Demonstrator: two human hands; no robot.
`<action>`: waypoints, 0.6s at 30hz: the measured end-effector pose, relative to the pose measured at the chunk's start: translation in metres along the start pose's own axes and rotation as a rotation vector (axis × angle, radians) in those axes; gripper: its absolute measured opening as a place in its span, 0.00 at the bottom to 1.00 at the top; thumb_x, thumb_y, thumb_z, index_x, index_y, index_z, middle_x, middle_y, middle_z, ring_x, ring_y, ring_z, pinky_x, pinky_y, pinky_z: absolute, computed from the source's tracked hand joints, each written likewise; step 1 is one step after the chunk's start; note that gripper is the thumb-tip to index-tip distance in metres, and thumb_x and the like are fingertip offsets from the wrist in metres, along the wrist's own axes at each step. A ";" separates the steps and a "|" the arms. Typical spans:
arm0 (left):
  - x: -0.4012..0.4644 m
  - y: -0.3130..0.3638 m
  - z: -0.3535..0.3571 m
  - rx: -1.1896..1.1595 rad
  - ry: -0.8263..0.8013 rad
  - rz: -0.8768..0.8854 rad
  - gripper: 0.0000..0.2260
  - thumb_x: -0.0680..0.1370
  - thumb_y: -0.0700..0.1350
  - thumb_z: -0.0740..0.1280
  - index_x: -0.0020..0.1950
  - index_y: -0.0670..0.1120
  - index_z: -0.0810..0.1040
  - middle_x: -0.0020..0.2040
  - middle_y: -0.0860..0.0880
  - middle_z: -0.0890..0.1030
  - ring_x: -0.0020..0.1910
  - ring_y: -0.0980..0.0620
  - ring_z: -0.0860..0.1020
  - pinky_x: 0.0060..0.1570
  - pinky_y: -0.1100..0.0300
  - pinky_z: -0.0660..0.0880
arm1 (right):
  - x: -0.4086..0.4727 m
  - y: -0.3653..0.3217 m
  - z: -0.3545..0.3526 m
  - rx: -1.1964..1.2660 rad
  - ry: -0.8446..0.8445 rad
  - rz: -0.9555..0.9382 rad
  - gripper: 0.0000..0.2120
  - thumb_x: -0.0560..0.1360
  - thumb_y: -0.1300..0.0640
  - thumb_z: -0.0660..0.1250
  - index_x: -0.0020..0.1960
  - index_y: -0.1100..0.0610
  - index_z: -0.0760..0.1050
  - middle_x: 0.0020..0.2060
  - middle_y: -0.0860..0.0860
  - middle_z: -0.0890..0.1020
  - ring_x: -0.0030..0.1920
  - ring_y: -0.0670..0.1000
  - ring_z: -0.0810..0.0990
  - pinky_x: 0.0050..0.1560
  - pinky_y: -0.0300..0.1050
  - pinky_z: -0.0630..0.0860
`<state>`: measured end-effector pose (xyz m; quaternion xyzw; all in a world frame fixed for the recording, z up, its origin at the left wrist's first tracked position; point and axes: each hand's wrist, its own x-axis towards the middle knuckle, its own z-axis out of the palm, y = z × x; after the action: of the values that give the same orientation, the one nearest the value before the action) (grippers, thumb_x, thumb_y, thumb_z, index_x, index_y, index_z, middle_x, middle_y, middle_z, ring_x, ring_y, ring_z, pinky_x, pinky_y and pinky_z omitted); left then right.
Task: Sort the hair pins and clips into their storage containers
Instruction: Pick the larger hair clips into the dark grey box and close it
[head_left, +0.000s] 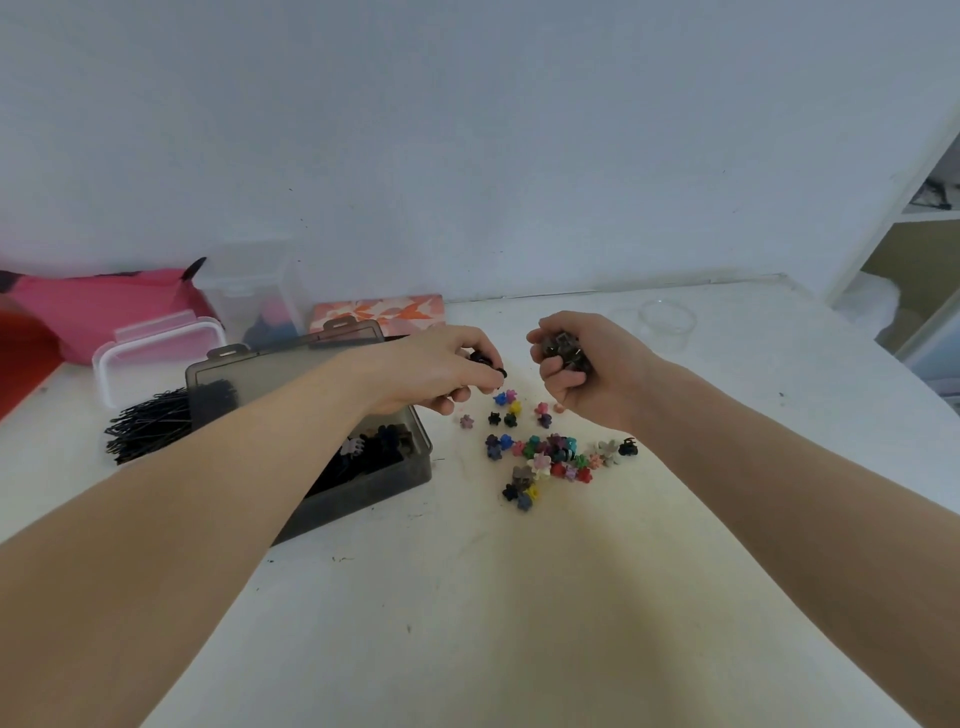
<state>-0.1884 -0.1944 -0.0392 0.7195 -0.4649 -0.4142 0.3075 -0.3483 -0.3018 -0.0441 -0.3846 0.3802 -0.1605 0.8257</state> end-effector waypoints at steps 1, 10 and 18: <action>0.001 0.000 0.000 0.005 0.005 0.001 0.07 0.77 0.45 0.71 0.54 0.48 0.79 0.41 0.49 0.79 0.27 0.58 0.71 0.30 0.65 0.71 | 0.001 0.000 0.000 0.005 0.003 0.004 0.06 0.78 0.58 0.64 0.49 0.61 0.73 0.36 0.53 0.74 0.28 0.46 0.69 0.19 0.33 0.64; -0.024 -0.002 -0.036 0.148 0.017 -0.002 0.09 0.78 0.48 0.68 0.51 0.43 0.78 0.38 0.49 0.74 0.30 0.56 0.71 0.29 0.64 0.70 | 0.004 0.011 0.034 -0.002 0.017 0.017 0.14 0.81 0.53 0.61 0.41 0.61 0.74 0.38 0.56 0.75 0.30 0.48 0.70 0.21 0.35 0.65; -0.082 -0.040 -0.076 0.684 0.059 0.004 0.06 0.77 0.52 0.65 0.46 0.51 0.77 0.40 0.48 0.82 0.26 0.55 0.77 0.33 0.58 0.76 | 0.006 0.062 0.133 -0.469 0.035 -0.203 0.11 0.79 0.54 0.60 0.42 0.58 0.73 0.33 0.54 0.74 0.29 0.50 0.70 0.26 0.41 0.69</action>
<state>-0.1232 -0.0993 -0.0118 0.7918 -0.5691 -0.2126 0.0624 -0.2460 -0.1965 -0.0396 -0.5991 0.3808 -0.1567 0.6867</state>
